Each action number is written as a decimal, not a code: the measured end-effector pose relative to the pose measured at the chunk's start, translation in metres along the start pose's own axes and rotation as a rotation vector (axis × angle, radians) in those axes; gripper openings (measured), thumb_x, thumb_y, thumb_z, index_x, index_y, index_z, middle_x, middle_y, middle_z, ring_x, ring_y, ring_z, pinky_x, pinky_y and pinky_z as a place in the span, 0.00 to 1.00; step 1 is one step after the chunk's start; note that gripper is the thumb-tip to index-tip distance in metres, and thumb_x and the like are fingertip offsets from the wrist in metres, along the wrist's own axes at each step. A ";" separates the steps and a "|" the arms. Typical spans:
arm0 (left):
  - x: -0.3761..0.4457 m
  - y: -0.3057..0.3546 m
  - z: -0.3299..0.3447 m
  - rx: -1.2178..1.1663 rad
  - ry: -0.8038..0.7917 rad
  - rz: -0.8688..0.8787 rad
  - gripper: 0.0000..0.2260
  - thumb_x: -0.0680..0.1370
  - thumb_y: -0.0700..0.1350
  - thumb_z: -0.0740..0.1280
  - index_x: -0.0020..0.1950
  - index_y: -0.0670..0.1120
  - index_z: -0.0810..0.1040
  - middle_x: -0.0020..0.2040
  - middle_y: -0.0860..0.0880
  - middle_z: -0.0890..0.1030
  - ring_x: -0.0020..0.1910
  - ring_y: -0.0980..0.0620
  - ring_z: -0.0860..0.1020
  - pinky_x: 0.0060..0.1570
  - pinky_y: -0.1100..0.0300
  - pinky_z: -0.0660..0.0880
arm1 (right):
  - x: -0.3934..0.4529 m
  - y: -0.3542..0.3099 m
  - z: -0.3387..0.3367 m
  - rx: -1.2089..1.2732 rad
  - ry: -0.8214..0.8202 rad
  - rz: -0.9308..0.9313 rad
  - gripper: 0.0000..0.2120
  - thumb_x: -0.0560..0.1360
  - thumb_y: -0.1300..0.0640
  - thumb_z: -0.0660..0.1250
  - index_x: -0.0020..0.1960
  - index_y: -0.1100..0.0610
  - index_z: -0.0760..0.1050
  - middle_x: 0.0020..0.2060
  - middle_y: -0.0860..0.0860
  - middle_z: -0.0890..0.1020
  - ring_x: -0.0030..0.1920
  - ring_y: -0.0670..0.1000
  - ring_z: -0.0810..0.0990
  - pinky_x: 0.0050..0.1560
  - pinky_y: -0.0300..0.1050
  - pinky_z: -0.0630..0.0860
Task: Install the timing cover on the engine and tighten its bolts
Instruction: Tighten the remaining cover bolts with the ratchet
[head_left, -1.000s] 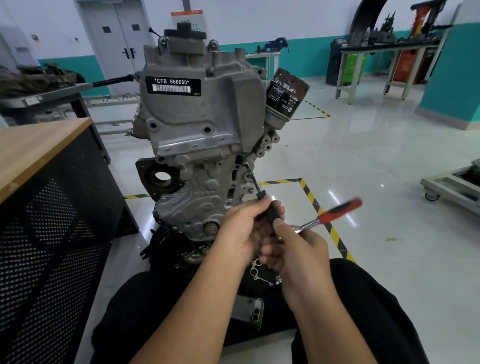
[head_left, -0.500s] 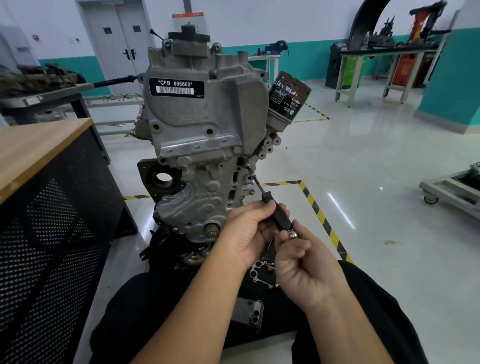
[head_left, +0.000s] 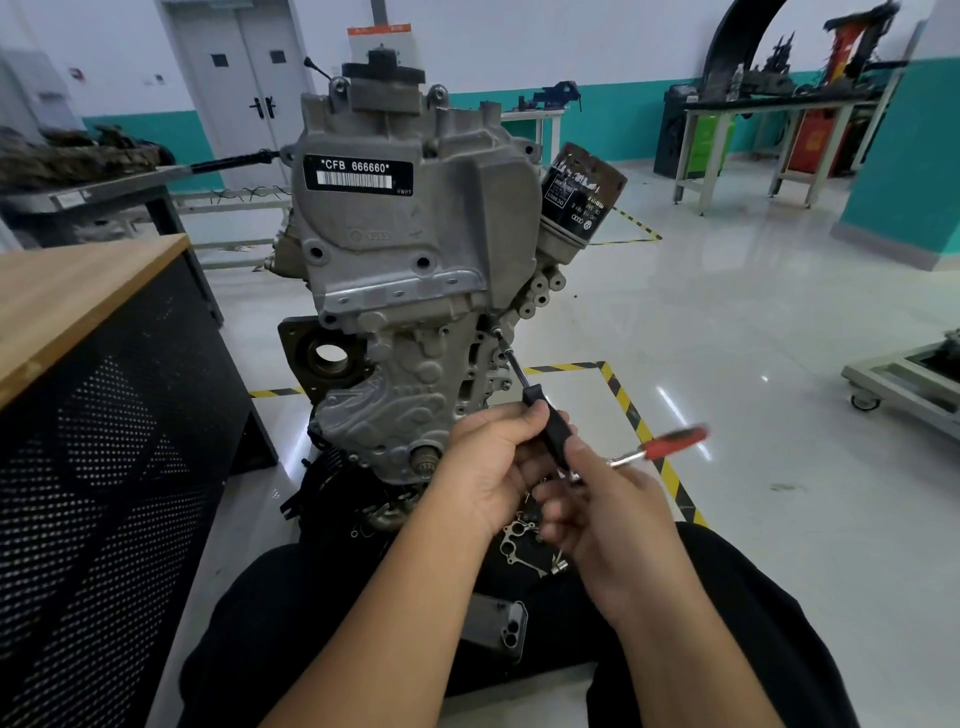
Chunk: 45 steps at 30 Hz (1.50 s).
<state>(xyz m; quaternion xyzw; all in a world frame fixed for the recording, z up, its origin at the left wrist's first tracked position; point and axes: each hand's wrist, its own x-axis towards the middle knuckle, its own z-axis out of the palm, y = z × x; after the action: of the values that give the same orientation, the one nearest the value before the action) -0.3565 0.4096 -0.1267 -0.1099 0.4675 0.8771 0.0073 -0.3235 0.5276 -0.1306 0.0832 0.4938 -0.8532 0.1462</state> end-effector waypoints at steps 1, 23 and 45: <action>0.001 -0.001 0.000 -0.007 0.004 0.005 0.09 0.79 0.37 0.69 0.55 0.32 0.81 0.47 0.36 0.84 0.38 0.44 0.85 0.29 0.56 0.80 | -0.001 0.003 0.001 -0.240 0.096 -0.169 0.08 0.81 0.56 0.70 0.48 0.62 0.79 0.28 0.57 0.81 0.23 0.53 0.79 0.25 0.47 0.79; 0.001 -0.002 -0.001 -0.018 0.005 0.002 0.12 0.78 0.37 0.69 0.59 0.30 0.79 0.50 0.36 0.83 0.40 0.46 0.84 0.34 0.57 0.81 | 0.003 0.002 -0.004 -0.180 0.052 -0.083 0.07 0.79 0.57 0.72 0.52 0.61 0.81 0.31 0.56 0.84 0.23 0.51 0.79 0.23 0.42 0.75; 0.005 -0.008 0.007 0.011 0.075 -0.079 0.08 0.79 0.42 0.69 0.43 0.42 0.86 0.42 0.44 0.86 0.32 0.47 0.82 0.34 0.58 0.71 | 0.003 0.016 -0.002 -0.622 0.309 -0.620 0.15 0.74 0.56 0.77 0.43 0.39 0.74 0.34 0.45 0.84 0.32 0.46 0.85 0.37 0.50 0.84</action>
<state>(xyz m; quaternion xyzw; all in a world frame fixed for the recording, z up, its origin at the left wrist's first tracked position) -0.3620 0.4198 -0.1302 -0.1610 0.4677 0.8687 0.0251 -0.3211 0.5207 -0.1457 0.0100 0.7438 -0.6455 -0.1730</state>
